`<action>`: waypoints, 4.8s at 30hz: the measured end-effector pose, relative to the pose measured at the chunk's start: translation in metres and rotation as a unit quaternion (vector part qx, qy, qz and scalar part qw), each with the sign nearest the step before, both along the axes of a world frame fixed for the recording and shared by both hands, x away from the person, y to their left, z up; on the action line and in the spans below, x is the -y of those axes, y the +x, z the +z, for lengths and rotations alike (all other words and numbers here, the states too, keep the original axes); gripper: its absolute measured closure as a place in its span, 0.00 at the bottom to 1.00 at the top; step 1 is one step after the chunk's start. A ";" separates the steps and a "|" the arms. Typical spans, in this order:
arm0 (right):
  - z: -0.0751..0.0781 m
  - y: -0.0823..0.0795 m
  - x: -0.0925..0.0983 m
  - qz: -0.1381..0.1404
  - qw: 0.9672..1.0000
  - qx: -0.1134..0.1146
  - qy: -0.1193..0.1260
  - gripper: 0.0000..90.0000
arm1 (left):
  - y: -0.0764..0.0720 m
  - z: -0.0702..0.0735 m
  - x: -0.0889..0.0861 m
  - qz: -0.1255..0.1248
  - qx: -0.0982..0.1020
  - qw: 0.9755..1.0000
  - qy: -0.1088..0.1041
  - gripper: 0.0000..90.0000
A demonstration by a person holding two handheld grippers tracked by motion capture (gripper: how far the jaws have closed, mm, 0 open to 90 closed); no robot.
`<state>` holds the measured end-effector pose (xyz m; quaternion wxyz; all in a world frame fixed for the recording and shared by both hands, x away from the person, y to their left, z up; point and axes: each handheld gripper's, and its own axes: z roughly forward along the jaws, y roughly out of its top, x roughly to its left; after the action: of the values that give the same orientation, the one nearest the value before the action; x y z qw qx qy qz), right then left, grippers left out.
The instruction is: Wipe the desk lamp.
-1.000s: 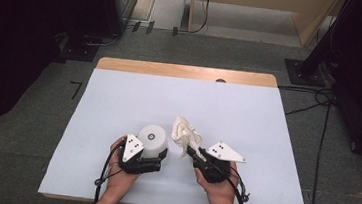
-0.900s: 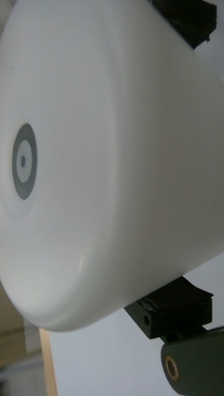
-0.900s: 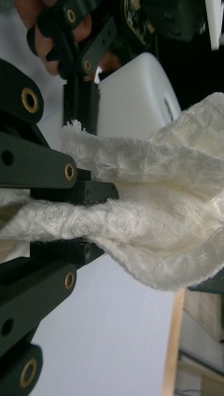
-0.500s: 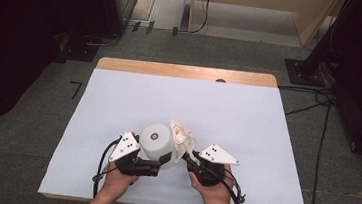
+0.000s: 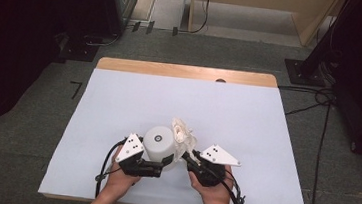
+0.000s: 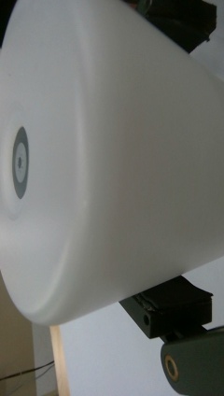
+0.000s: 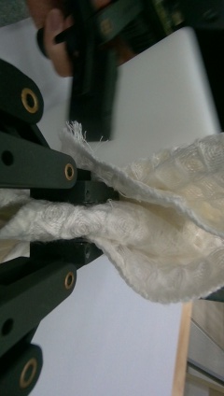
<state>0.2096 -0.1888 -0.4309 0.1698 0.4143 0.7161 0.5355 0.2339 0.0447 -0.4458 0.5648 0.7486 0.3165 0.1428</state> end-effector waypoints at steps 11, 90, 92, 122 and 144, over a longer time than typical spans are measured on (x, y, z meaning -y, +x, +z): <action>-0.009 0.002 -0.002 0.006 1.000 -0.012 -0.012 0.87 | 0.002 0.008 -0.010 0.015 0.009 0.999 -0.027 0.10; -0.017 0.007 -0.007 -0.013 1.000 -0.002 -0.010 0.85 | 0.000 0.006 -0.006 0.031 0.006 0.999 -0.019 0.09; -0.012 0.006 -0.004 -0.017 1.000 -0.004 0.004 0.85 | 0.000 0.002 -0.001 0.024 0.003 1.000 -0.008 0.09; -0.005 -0.002 -0.005 -0.041 0.999 0.004 -0.004 0.85 | -0.005 0.004 0.004 0.004 0.021 1.000 0.010 0.09; -0.004 0.003 0.001 -0.038 0.999 0.001 -0.002 0.86 | -0.003 0.001 0.002 -0.002 0.031 0.999 -0.025 0.09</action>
<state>0.2124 -0.1896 -0.4348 0.1915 0.4406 0.7007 0.5274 0.2307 0.0427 -0.4445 0.5934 0.7300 0.3006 0.1567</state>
